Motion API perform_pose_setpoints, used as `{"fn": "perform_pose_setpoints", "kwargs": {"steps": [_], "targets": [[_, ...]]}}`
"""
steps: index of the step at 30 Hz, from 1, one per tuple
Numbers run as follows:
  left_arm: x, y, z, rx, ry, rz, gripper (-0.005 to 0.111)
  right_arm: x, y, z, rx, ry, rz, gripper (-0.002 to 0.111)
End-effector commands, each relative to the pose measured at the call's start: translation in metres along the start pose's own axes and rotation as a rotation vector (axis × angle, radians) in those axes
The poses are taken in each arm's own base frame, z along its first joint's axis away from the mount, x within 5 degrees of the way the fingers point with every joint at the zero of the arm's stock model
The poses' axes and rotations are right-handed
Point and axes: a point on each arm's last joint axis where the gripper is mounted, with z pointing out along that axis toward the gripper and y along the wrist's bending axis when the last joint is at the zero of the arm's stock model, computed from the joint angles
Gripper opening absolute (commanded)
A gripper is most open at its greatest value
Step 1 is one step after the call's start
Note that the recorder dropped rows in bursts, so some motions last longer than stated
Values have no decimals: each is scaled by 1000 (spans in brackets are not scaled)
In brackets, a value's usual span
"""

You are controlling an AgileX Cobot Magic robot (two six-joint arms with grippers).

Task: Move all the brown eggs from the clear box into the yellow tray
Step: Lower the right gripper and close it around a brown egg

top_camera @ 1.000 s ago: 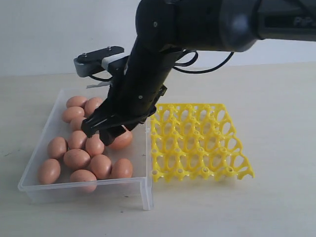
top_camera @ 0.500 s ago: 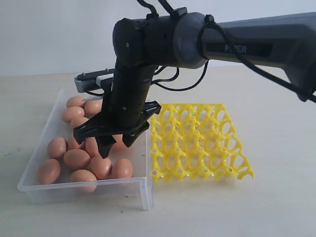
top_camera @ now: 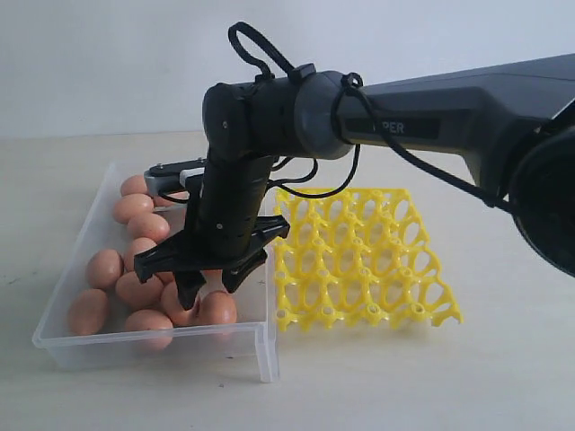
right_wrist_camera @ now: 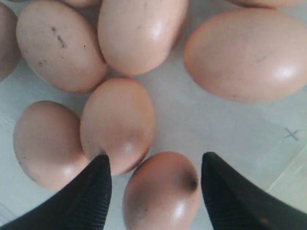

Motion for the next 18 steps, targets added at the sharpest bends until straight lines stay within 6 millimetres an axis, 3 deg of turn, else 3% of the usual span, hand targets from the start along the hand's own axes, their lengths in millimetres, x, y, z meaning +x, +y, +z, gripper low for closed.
{"fn": "perform_pose_setpoints", "kwargs": {"steps": [1,12,16,18], "targets": [[-2,0,-1,2,-20,-5,0,-1,-2,13,-4,9,18,54],[-2,0,-1,2,-20,-5,0,2,-5,23,-2,57,26,51],[-2,0,-1,2,-20,-5,0,9,-5,21,5,132,-67,0],[-2,0,-1,2,-20,-5,0,11,-6,21,7,147,-78,0]]}}
